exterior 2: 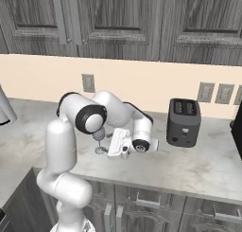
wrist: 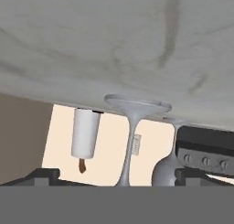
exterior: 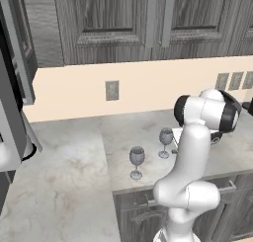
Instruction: Retrieve the wine glasses from the counter and place one next to each plate.
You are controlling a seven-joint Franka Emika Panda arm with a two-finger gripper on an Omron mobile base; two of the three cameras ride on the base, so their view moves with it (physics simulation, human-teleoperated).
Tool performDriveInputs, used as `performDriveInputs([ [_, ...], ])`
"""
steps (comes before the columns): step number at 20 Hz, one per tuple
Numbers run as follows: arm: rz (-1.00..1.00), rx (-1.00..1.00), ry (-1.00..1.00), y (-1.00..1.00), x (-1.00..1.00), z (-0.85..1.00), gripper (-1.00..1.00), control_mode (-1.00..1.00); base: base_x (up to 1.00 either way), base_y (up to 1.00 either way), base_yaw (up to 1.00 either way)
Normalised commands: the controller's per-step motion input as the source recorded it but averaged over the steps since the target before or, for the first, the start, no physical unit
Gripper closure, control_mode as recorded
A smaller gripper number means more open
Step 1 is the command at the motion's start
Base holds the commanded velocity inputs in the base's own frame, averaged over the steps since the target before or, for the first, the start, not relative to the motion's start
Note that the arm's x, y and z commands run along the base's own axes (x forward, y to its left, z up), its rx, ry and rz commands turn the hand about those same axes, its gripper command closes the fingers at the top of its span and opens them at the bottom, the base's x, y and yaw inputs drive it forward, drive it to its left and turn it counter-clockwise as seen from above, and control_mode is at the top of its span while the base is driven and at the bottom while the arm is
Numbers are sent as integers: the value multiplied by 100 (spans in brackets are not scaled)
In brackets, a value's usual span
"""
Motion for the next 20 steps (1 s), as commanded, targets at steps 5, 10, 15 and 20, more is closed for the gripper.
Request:
performDriveInputs([
  [5, 3, 0, 32, 8, 0, -10, -100, -100, 0, 0, 0],
  [10, 1, 0, 28, 0, 0, -6, -100, -100, 0, 0, 0],
  [15, 0, 0, 7, 11, 3, -1, -100, -100, 0, 0, 0],
  [20, 0, 0, 0, 3, 7, -6, -100, -100, 0, 0, 0],
])
